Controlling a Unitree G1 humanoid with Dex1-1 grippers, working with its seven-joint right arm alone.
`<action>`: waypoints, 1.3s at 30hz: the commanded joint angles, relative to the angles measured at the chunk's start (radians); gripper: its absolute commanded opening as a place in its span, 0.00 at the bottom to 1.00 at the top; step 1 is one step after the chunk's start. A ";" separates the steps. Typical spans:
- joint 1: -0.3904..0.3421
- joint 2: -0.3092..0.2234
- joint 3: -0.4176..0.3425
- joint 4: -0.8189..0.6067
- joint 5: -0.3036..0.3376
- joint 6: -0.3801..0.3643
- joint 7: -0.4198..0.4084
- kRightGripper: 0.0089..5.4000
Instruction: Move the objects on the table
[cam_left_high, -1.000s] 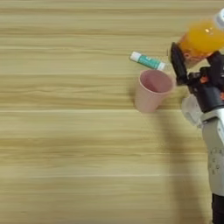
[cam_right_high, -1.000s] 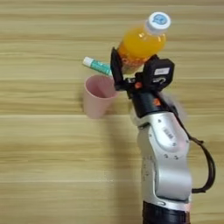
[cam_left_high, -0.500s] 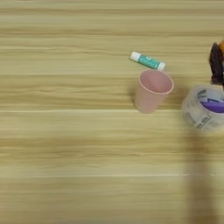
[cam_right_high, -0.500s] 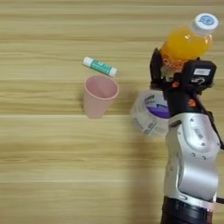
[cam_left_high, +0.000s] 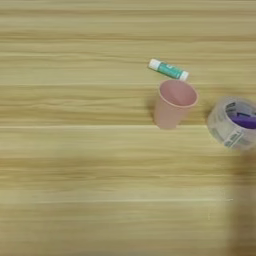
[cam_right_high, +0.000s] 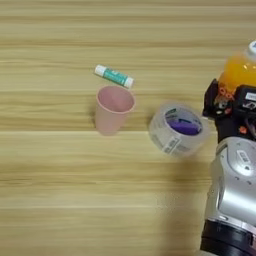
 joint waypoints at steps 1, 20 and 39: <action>-0.105 -0.097 -0.023 0.080 -0.009 -0.095 -0.010 0.64; -0.204 -0.207 -0.044 0.556 0.017 -0.286 -0.003 0.63; -0.293 -0.234 -0.005 0.885 0.047 -0.421 0.075 0.63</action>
